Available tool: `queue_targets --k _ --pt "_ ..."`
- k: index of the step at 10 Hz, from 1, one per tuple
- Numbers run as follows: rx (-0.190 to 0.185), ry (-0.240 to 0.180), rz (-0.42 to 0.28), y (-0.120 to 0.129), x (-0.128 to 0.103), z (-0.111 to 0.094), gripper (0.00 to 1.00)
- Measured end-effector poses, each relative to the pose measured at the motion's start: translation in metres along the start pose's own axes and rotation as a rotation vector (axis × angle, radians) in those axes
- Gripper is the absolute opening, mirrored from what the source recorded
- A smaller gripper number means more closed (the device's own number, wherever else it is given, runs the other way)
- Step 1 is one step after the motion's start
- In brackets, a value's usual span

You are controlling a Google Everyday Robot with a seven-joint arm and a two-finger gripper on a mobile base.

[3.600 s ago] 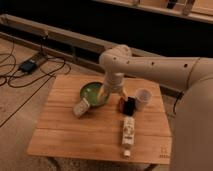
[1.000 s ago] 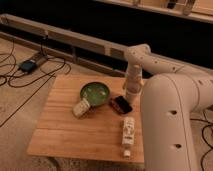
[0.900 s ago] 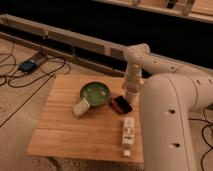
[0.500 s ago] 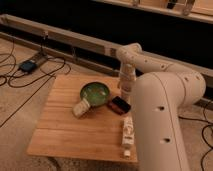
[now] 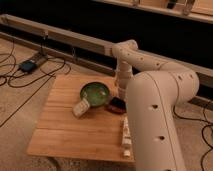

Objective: Pick up the ceramic cup

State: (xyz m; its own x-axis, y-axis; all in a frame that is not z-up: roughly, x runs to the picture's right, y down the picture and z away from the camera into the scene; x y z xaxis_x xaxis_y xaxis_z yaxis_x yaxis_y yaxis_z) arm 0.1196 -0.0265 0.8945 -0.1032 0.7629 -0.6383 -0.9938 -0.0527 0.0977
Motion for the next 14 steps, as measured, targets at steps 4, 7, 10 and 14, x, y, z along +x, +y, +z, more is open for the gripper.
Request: queue_targets --k 4,7,10,14 --pt "-0.026 0.001 -0.003 -0.005 -0.003 -0.029 0.03" --pt "-0.020 0.004 -0.003 -0.004 -0.006 -0.016 0.03" --pt "-0.014 0.021 -0.005 0.000 -0.009 0.005 0.03" --pt "-0.012 0.014 -0.009 0.001 -0.017 0.003 0.03"
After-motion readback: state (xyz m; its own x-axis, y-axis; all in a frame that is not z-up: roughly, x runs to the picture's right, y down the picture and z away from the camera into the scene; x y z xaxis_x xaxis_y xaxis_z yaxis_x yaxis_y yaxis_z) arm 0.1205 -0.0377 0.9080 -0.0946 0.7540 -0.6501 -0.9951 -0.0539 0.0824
